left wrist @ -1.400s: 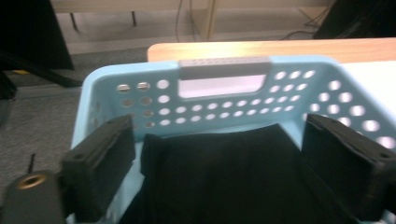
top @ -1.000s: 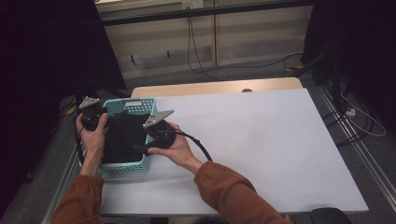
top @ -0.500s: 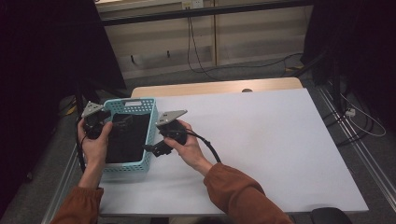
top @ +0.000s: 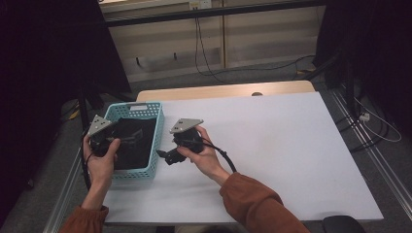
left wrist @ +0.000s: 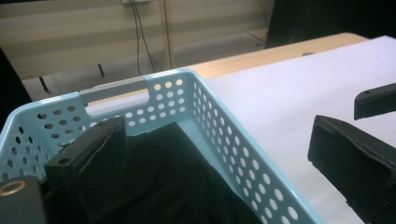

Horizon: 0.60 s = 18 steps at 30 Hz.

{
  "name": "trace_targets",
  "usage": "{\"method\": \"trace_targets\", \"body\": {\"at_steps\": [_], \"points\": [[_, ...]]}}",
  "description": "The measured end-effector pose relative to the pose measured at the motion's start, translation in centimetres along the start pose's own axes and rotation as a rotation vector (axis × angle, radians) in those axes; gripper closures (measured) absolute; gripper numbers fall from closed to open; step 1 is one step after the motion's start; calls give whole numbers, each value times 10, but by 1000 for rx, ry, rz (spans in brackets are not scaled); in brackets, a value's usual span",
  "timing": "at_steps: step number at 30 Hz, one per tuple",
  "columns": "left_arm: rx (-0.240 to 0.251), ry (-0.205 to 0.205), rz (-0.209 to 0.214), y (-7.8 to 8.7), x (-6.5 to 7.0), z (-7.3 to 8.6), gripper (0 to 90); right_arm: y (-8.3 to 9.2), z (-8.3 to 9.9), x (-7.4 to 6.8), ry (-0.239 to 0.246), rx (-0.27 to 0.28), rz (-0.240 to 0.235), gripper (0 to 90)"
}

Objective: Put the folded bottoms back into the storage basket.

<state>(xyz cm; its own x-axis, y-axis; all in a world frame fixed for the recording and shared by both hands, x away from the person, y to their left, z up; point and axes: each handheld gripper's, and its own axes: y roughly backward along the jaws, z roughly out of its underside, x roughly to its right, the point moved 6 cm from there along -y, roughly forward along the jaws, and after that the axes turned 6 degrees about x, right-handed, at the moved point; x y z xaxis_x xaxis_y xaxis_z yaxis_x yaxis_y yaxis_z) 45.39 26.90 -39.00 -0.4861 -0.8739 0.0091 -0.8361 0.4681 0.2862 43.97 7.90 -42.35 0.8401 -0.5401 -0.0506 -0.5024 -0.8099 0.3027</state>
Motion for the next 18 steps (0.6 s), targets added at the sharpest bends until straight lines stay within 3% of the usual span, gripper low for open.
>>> {"method": "trace_targets", "body": {"at_steps": [6, 18], "points": [[3, -3, 15, 8, 10, 8, 52, 8, 9, 3, -23, 1, 12, 49], [33, -7, 62, 22, 41, 15, 48, 39, 19, 13, -27, 16, 103, 46]]}}
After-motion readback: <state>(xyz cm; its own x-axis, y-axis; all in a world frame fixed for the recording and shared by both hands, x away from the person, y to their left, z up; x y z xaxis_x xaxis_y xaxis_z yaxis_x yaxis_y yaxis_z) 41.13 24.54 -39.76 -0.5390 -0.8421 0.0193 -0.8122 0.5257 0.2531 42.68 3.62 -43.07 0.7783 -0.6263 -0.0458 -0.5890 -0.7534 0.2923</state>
